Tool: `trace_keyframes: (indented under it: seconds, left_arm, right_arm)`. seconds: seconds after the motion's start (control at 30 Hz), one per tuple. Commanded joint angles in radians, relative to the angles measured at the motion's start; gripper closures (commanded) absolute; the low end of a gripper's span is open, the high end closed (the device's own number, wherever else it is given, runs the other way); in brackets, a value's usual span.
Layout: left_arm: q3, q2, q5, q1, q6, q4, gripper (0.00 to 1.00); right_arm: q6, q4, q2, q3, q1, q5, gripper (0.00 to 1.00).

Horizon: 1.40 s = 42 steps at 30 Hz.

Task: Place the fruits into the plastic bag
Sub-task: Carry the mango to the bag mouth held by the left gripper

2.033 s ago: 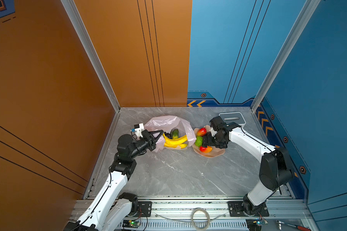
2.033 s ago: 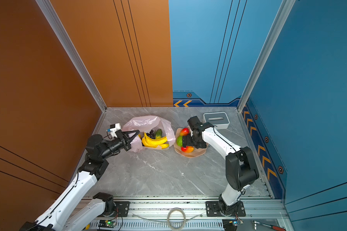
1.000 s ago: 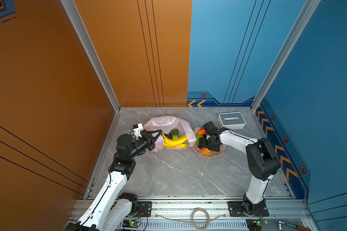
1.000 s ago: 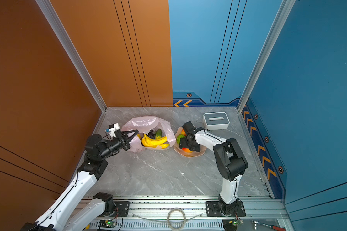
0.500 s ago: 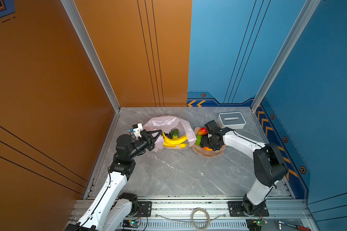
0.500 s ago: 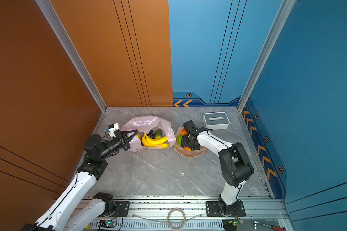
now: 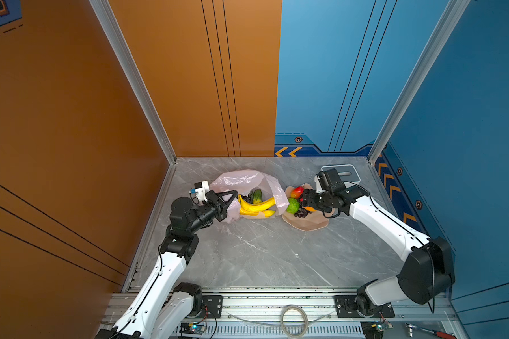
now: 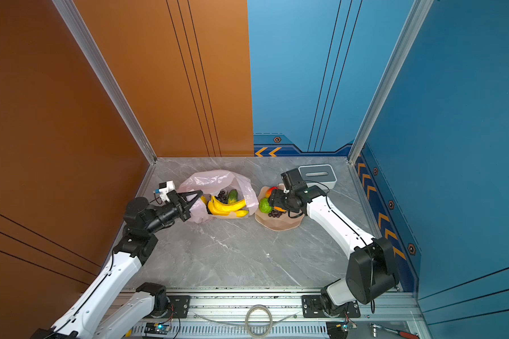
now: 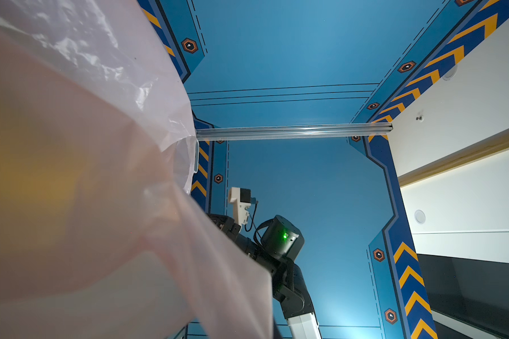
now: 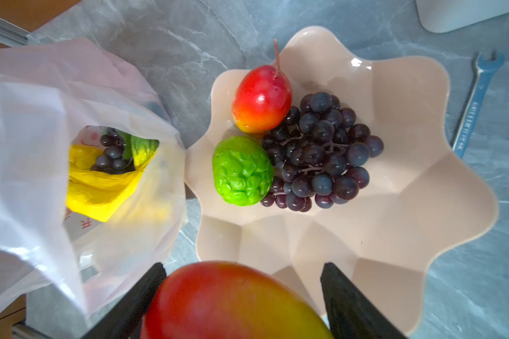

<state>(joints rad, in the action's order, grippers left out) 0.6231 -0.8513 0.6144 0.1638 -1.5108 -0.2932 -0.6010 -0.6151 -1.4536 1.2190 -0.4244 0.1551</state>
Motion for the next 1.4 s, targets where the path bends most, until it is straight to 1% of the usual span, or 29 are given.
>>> trace_keyframes:
  seconds: [0.0, 0.27, 0.47, 0.63, 0.93, 1.17, 1.37]
  left_arm:
    - [0.041, 0.015, 0.006, 0.003, 0.011, -0.004, 1.00]
    - [0.041, 0.022, -0.002, 0.011, 0.009, -0.004, 1.00]
    - [0.044, 0.015, -0.010, 0.021, 0.012, -0.003, 1.00]
    - [0.047, 0.012, -0.015, 0.028, 0.013, -0.004, 1.00]
    - [0.050, 0.011, -0.017, 0.033, 0.015, -0.004, 1.00]
    - [0.050, 0.012, -0.018, 0.034, 0.015, -0.004, 1.00]
    - [0.049, 0.011, -0.013, 0.034, 0.014, -0.003, 1.00]
  right_arm:
    - [-0.022, -0.032, 0.038, 0.059, 0.012, 0.083, 0.22]
    - [-0.059, -0.006, 0.083, 0.149, 0.016, 0.211, 0.22]
    - [-0.167, 0.136, 0.108, 0.130, 0.008, 0.346, 0.22]
    - [-0.251, 0.270, 0.106, 0.109, -0.018, 0.426, 0.22]
    - [-0.313, 0.388, 0.031, 0.114, -0.122, 0.449, 0.22]
    - [-0.288, 0.395, -0.102, 0.184, -0.206, 0.440, 0.22]
    - [-0.260, 0.383, -0.208, 0.236, -0.233, 0.442, 0.22]
